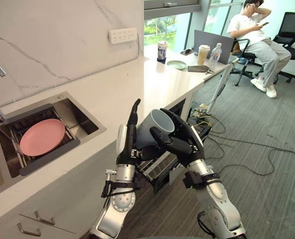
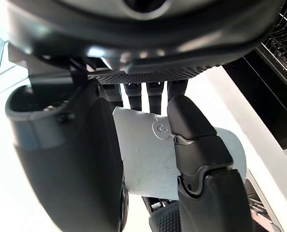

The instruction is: Walk over to the sink, pick up the cup, carry it to the dishwasher, place the cup inside the dishwasher, then close the dishwasher door

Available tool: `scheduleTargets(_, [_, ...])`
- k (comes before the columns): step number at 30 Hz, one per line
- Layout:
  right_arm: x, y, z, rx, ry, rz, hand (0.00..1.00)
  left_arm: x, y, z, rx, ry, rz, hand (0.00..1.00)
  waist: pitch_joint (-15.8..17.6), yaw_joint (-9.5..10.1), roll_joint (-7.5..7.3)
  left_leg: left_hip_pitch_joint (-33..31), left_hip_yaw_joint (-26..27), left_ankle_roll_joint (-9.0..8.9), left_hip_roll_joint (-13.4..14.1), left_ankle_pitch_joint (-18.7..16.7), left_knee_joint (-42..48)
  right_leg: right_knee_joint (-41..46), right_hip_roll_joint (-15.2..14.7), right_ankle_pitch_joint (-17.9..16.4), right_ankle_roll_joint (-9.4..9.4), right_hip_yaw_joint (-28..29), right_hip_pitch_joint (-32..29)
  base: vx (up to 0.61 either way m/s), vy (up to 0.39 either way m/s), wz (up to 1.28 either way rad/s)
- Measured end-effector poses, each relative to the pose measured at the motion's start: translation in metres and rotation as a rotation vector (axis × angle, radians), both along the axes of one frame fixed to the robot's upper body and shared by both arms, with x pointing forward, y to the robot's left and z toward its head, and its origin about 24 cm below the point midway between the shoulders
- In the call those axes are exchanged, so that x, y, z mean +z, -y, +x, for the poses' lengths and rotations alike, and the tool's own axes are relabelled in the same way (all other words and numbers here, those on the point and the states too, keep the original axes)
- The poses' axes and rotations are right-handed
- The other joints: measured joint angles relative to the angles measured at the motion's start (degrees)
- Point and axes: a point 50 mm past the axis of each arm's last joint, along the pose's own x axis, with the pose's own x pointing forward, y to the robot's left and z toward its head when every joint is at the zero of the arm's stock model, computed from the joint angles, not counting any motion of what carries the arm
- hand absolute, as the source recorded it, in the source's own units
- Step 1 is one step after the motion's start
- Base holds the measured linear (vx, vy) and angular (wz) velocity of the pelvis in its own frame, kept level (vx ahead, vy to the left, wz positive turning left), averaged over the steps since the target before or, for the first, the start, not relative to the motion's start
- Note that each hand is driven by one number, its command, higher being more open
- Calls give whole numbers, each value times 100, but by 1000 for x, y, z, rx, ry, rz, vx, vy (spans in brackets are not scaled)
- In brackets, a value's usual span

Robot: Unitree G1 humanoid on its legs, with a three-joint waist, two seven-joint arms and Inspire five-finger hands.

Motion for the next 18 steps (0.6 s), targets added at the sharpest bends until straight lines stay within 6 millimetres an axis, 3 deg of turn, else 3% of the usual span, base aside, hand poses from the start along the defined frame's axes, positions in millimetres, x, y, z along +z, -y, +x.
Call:
scheduleTargets(11, [5,0,3,-119,-9,145,0,-17,-8,-5,49,-100,-20,100,8,-11,-9,9,3,-1,-6,1,-19,-7,-1,0,0,-2,1,-27,-20,0])
scheduleTargets(18, [7,24,5,-284,1,202,0,-21,-21,-3,108,-128,-50,100,35,-17,-11,10,5,-1,-6,1,-22,-10,-1,0,0,-6,2,-5,-4,0])
